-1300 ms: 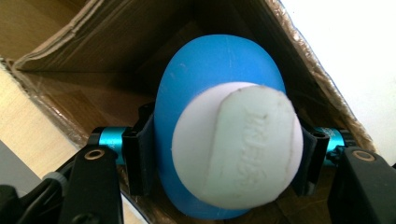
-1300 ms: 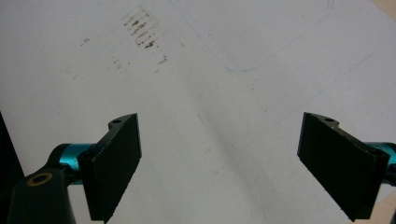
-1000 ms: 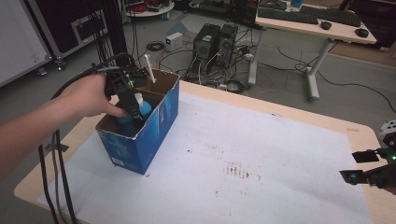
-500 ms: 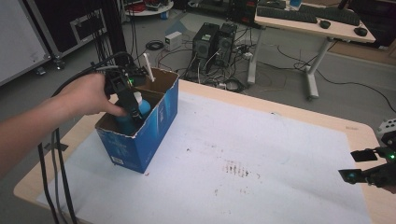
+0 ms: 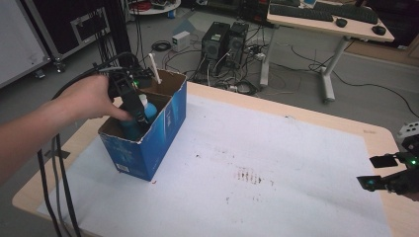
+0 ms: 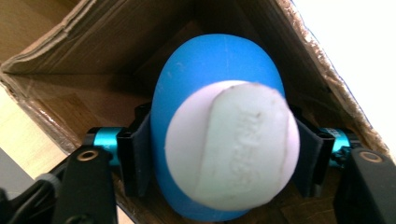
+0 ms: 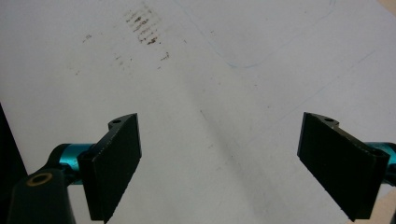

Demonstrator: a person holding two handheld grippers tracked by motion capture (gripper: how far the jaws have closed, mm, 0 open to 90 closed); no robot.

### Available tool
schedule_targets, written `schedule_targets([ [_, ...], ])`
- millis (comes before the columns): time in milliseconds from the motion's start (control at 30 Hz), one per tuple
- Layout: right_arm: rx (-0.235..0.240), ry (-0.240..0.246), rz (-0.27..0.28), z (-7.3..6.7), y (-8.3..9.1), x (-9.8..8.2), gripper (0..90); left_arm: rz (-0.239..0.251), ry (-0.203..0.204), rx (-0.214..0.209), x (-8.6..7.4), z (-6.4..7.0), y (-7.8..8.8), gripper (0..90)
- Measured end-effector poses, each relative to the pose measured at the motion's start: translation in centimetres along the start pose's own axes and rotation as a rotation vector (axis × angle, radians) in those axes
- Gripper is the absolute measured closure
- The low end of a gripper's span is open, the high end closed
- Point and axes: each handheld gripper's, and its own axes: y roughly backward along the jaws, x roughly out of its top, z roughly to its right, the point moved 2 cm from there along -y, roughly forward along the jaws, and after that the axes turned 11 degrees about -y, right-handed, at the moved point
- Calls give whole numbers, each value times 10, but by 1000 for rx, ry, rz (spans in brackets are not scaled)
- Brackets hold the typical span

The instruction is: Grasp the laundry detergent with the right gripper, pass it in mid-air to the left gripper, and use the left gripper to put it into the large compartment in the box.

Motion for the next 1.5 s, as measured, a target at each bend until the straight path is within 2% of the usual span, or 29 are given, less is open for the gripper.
schedule_targets([
  [167, 4, 2, -2, -3, -1, -1, 131, -7, -30, 32, 4, 1, 10, 241],
  [233, 3, 1, -4, -4, -1, -1, 131, -1, -33, 32, 5, 2, 15, 240],
  [300, 2, 6, -5, -6, 0, -2, 131, 14, -42, 59, 9, 4, 32, 208],
  [333, 2, 6, -5, -6, 0, -2, 131, 14, -42, 59, 9, 4, 32, 208],
  [367, 3, 7, -3, -7, 1, -3, 131, 33, -52, 69, 12, 7, 43, 208],
  [500, 2, 4, 9, -10, 4, -4, 131, 71, -105, 81, 27, 19, 65, 208],
  [533, 1, 5, 14, -11, 5, -4, 131, 84, -121, 83, 31, 23, 69, 208],
  [600, 1, 2, 16, -13, 6, -4, 131, 84, -121, 83, 31, 23, 69, 208],
  [633, 1, 12, 21, -16, 7, -4, 131, 109, -192, 55, 48, 36, 78, 208],
  [667, 1, 19, 21, -18, 7, -3, 131, 113, -214, 50, 54, 41, 78, 208],
  [700, 1, 19, 21, -18, 7, -3, 131, 113, -214, 50, 54, 41, 78, 208],
  [733, 3, 23, 19, -21, 7, -3, 131, 114, -251, 37, 62, 48, 77, 208],
  [833, 7, 42, 13, -29, 6, 0, 131, 110, -321, 15, 78, 62, 71, 208],
  [900, 8, 54, 6, -35, 5, 1, 131, 115, -358, -6, 90, 71, 64, 208],
  [933, 8, 54, 6, -35, 5, 1, 131, 115, -358, -6, 90, 71, 64, 208],
  [1000, 16, 72, 5, -43, 3, 4, 131, 120, -400, -26, 105, 83, 54, 208],
  [1200, 34, 111, -9, -59, -4, 11, 131, 114, -461, -47, 131, 107, 29, 208],
  [1267, 39, 121, -8, -61, -6, 12, 131, 114, -461, -47, 131, 107, 29, 208],
  [1300, 47, 125, -13, -66, -9, 14, 131, 108, -493, -50, 140, 119, 19, 208],
  [1333, 52, 127, -11, -68, -10, 14, 131, 109, -500, -54, 142, 122, 16, 208],
  [1433, 61, 147, -15, -75, -15, 15, 131, 102, -527, -63, 149, 132, 5, 208],
  [1500, 65, 155, -19, -77, -17, 16, 131, 102, -527, -63, 149, 132, 5, 208],
])
